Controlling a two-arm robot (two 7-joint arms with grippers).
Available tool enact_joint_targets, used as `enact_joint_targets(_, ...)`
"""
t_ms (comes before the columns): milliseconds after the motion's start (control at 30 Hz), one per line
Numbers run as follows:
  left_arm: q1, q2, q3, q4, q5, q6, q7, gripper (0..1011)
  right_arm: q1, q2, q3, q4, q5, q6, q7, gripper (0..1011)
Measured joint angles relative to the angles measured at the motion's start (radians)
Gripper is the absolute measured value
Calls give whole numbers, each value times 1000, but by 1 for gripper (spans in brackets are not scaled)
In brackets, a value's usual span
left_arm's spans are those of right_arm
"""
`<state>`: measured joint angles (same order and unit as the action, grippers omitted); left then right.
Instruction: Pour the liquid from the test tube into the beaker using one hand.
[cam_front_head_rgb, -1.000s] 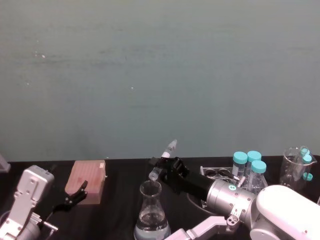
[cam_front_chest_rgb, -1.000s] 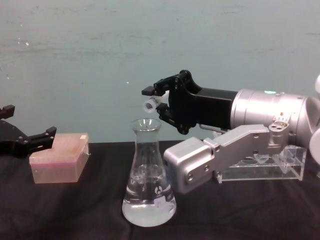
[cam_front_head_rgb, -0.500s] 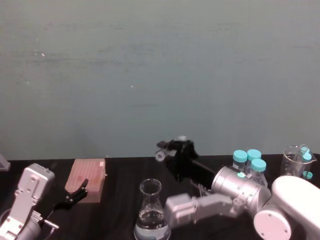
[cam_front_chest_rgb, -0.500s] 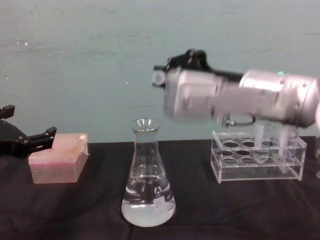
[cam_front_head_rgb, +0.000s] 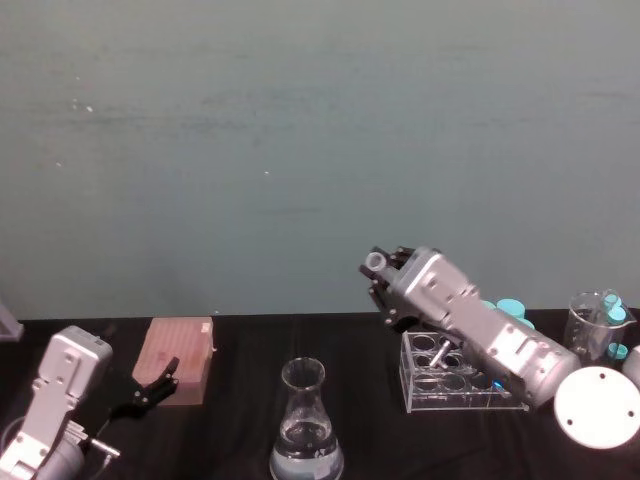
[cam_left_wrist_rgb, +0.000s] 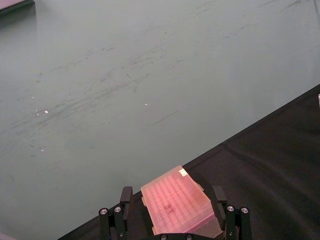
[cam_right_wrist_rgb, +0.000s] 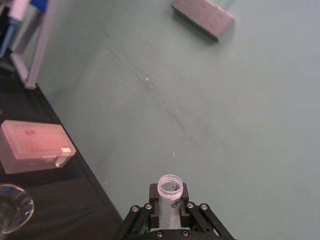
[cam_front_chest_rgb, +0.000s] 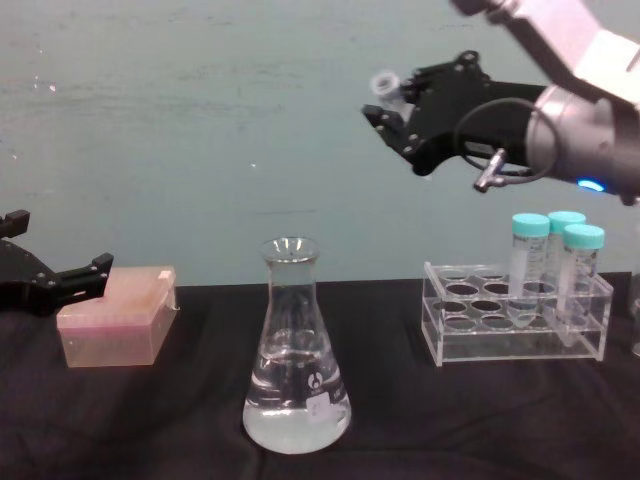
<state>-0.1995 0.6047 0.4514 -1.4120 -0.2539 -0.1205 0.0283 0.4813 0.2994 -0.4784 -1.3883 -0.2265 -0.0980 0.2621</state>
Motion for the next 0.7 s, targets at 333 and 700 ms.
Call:
enact_joint_targets(333, 0, 0, 0, 0, 0, 0, 0, 1000, -61, -30, 131, -8, 220, 83, 90, 215)
enact_joint_targets(700, 0, 0, 0, 0, 0, 0, 0, 1000, -86, -34, 181, 39, 368, 133, 127, 215)
